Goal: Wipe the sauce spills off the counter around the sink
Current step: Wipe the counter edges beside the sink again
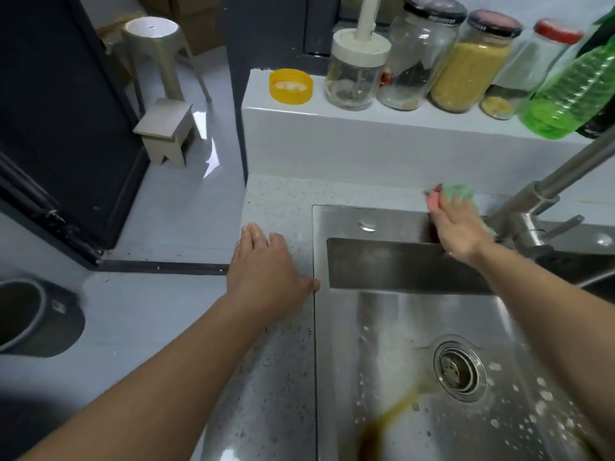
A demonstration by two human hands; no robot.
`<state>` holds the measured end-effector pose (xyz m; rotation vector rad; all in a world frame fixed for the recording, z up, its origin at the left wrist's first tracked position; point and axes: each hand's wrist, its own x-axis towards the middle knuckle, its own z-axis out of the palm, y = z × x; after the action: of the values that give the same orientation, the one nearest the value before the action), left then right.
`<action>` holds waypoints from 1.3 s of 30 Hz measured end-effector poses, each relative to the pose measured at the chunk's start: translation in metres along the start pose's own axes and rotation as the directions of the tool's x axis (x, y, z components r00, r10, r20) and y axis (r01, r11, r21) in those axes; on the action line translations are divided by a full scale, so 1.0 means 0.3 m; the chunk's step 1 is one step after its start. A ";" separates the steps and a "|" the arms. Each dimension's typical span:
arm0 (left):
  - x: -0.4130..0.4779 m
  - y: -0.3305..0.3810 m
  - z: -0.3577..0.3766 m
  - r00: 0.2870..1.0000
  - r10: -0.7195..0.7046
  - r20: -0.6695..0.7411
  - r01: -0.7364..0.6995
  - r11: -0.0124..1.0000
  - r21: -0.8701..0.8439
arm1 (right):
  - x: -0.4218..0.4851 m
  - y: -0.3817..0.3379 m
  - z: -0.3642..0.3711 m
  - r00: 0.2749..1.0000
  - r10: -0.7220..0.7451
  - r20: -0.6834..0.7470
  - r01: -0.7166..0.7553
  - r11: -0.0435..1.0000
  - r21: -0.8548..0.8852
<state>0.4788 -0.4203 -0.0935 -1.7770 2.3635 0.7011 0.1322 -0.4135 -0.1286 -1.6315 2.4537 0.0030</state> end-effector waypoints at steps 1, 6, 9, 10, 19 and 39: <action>0.000 -0.003 0.003 1.000 0.006 -0.005 -0.007 1.000 -0.003 | 0.016 -0.009 -0.002 0.998 0.067 0.014 -0.067 0.998 0.007; 0.012 -0.026 -0.013 0.998 -0.016 -0.068 0.002 0.979 -0.204 | -0.136 -0.531 0.026 0.919 -0.373 0.130 0.332 0.908 0.257; -0.022 -0.082 -0.038 0.984 -0.036 -0.172 -0.068 0.826 -0.559 | -0.146 -0.738 0.040 0.844 -0.521 0.132 0.472 0.836 0.280; -0.045 -0.104 -0.042 0.975 -0.071 -0.213 -0.082 0.770 -0.633 | -0.145 -0.750 0.049 0.848 -0.516 0.123 0.471 0.839 0.273; -0.265 -0.249 0.046 0.916 -0.288 -0.279 -0.016 0.670 -0.742 | -0.740 -0.555 0.154 0.393 -0.910 0.135 0.892 0.413 0.185; -0.666 -0.285 0.275 0.885 -0.438 -0.161 0.155 0.602 -0.783 | -0.854 -0.687 0.202 0.755 -0.646 0.111 0.650 0.760 0.006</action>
<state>0.6052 -0.2275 -0.1227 -2.7465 1.9393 1.6162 0.4258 -0.2539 -0.1246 -2.3416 1.6891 0.0295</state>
